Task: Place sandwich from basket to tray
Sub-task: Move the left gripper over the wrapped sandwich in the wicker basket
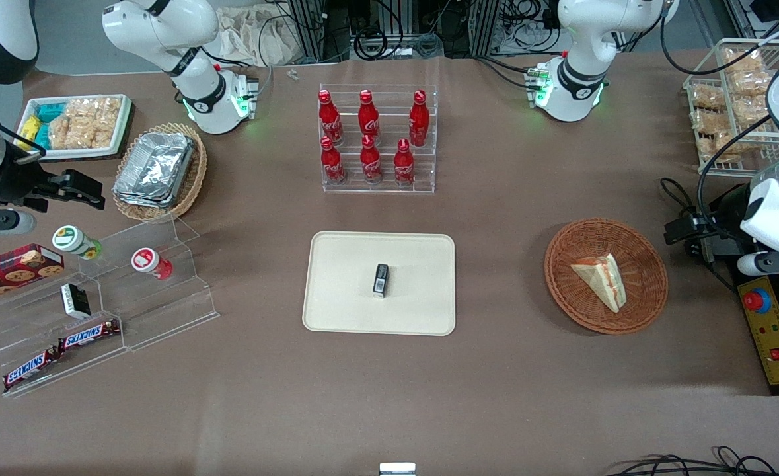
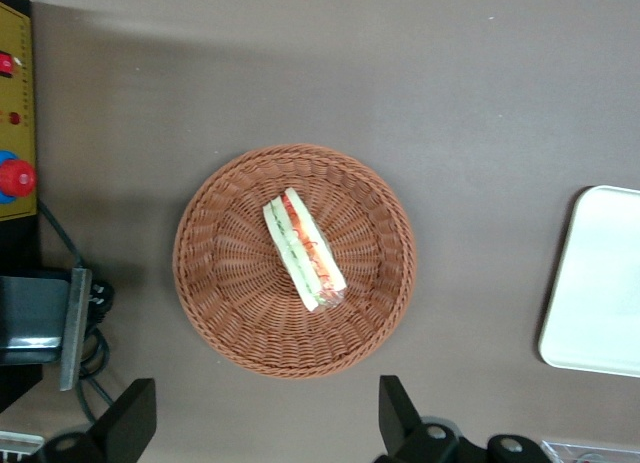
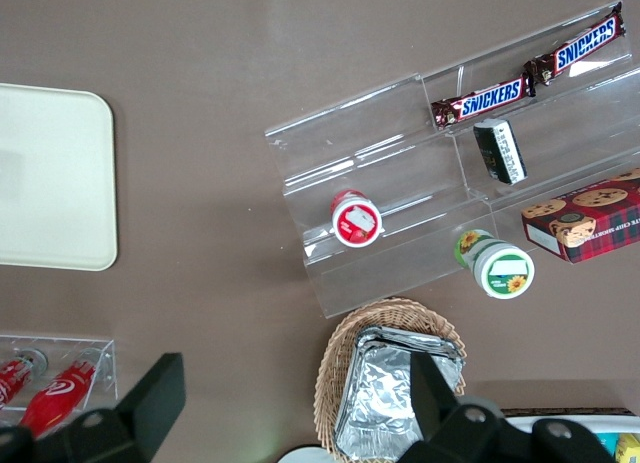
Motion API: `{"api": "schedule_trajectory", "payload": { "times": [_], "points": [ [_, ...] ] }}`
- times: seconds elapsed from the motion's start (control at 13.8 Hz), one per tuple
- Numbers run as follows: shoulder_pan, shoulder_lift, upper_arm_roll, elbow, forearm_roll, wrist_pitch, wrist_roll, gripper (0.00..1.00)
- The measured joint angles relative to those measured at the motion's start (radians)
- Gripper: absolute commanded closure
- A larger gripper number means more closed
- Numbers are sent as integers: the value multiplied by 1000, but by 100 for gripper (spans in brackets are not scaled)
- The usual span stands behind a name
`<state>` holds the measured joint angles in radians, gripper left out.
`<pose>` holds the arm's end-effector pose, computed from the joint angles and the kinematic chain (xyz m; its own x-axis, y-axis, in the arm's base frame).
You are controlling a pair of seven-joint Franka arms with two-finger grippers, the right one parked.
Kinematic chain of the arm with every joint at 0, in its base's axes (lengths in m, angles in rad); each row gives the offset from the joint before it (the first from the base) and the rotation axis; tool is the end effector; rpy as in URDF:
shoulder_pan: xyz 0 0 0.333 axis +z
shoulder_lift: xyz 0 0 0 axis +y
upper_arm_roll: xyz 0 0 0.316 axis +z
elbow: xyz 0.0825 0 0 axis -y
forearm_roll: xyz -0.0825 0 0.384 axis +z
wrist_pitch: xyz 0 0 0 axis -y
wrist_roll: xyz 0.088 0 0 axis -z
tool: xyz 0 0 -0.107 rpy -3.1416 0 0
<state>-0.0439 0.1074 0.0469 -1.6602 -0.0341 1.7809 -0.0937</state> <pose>0.5980 -0.0023 0.5384 0.9946 0.1033 0.0106 0.1029 -0.9943 0.0295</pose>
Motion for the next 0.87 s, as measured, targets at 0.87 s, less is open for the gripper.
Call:
{"api": "schedule_trajectory", "payload": {
  "times": [0.87],
  "points": [
    [-4, 57, -7, -157, 85, 76, -2, 0]
  ]
}}
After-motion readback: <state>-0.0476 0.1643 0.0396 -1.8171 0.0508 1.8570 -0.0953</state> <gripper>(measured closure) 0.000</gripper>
